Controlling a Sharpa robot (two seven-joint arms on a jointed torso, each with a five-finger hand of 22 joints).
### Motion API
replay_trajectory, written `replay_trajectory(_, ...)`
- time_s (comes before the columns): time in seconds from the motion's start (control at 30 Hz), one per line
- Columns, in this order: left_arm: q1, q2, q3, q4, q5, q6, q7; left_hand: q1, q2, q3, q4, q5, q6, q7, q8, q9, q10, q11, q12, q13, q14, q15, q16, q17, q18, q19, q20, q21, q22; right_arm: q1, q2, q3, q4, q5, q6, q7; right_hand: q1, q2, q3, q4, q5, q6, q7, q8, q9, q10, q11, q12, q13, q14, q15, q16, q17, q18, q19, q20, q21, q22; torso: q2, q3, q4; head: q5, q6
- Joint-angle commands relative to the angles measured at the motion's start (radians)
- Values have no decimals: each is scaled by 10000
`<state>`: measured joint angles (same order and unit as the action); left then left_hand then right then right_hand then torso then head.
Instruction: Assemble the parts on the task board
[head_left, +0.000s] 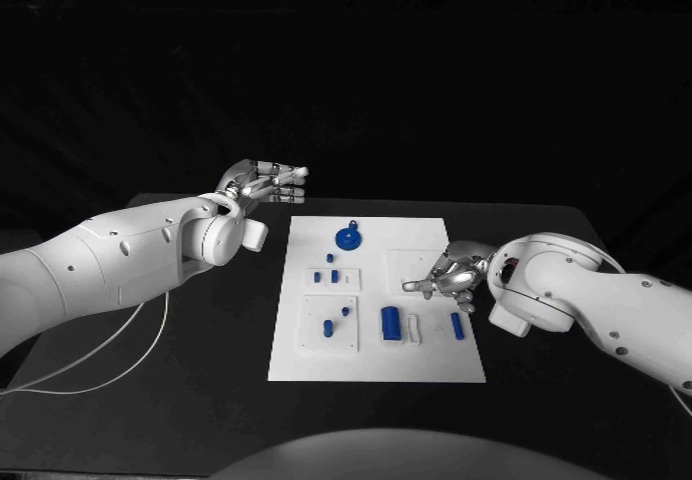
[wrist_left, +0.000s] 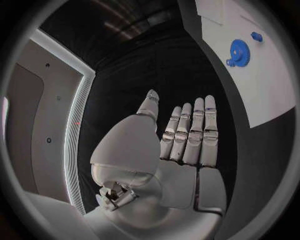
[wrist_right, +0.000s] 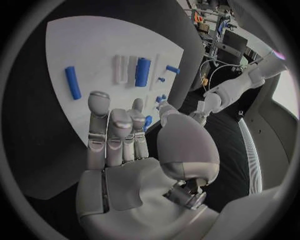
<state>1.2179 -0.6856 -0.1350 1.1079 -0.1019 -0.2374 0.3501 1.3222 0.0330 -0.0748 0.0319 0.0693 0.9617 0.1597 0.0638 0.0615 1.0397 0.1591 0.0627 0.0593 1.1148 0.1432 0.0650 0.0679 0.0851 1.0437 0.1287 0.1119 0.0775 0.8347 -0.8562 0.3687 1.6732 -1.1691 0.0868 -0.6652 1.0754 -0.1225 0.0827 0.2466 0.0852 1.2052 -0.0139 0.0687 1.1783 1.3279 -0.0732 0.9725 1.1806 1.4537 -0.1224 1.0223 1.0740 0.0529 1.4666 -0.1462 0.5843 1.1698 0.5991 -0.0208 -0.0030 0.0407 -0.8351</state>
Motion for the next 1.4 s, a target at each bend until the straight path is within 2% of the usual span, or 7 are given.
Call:
replay_trajectory(0.03, -9, 17, 8, 19, -24, 29, 62, -67, -13, 10, 61, -14, -97, 5, -16, -12, -45, -8, -21, -11, -98, 1, -29, 9, 61, -20, 34, 26, -11, -12, -149, 129, -123, 502, 219, 58, 76, 29, -48, -54, 8, 48, -6, -37, 17, 66, -5, 69, 29, 29, -4, 67, 22, 28, 454, 17, 71, 24, -1, -4, 9, -45, -3)
replay_trajectory(0.2, -8, 15, 7, 26, -25, -1, 57, -61, -26, 14, 61, -14, -88, 2, -12, -11, -58, -4, -21, -11, -125, 9, -31, 6, 63, -22, 38, 25, -11, -12, -483, 283, -466, 252, 687, -95, 93, 97, -39, -285, 228, 78, -17, -35, 63, 91, -11, 164, 112, 27, -6, 130, 64, 20, 451, 14, 163, 84, -6, -12, 12, -129, -30)
replay_trajectory(0.47, -7, 45, 7, 36, -26, 5, 60, -60, -48, 16, 64, -19, -66, -1, -11, -10, -58, -3, -21, -11, -138, 12, -30, 7, 66, -29, 43, 21, -12, -198, -745, 320, -571, -544, 1407, -278, 91, 129, -15, -423, 262, 121, -26, -40, 46, 109, -14, 278, 220, 18, 0, 189, 123, 6, 438, 18, 208, 161, -2, -7, 6, -260, 5)
replay_trajectory(0.53, -7, 51, 7, 36, -26, 10, 60, -60, -48, 16, 64, -19, -66, -1, -11, -10, -58, -3, -21, -11, -138, 12, -30, 7, 66, -29, 43, 21, -12, -246, -764, 313, -585, -652, 1432, -313, 112, 76, 30, -345, 268, 105, -29, -34, 124, 109, -12, 279, 237, 17, -2, 171, 124, 13, 443, 19, 158, 174, -4, -11, 14, -281, -1)
replay_trajectory(0.77, -7, 53, 7, 25, -26, 24, 54, -60, -56, 36, 79, -22, -24, -3, -7, -8, -59, -2, -21, -11, -153, 16, -30, 7, 73, -31, 49, 21, -11, -524, -814, 201, -646, -1000, 1400, -422, 246, -70, -1, -93, 682, 9, -35, -31, 1044, 76, -16, 243, 237, 24, -7, 171, 156, 15, 457, 11, 105, 197, 5, -7, 25, -362, -55)
replay_trajectory(1.03, -8, 31, 6, 32, -27, 31, 40, -64, -63, 35, 84, -27, -40, -2, -11, -10, -58, -2, -21, -12, -152, 15, -29, 8, 75, -26, 48, 23, -9, -890, -782, 153, -491, -1659, 1293, -438, 268, -96, 89, -87, 671, 13, -34, -39, 1072, 64, -18, 244, 240, 26, -7, 185, 177, 14, 454, 15, 115, 212, 8, -1, 24, -306, -88)
replay_trajectory(1.4, -8, 24, 5, 35, -27, 60, 18, -69, -69, 39, 102, -28, -68, 4, -13, -11, -57, -2, -21, -12, -154, 17, -31, 7, 78, -24, 50, 25, -9, -1059, -783, 129, -342, -2284, 1125, -434, 287, -146, 231, 4, 843, 30, -42, -40, 1055, 58, -20, 225, 224, 22, -9, 169, 173, 10, 455, 12, 123, 223, 4, -1, 16, -296, -73)
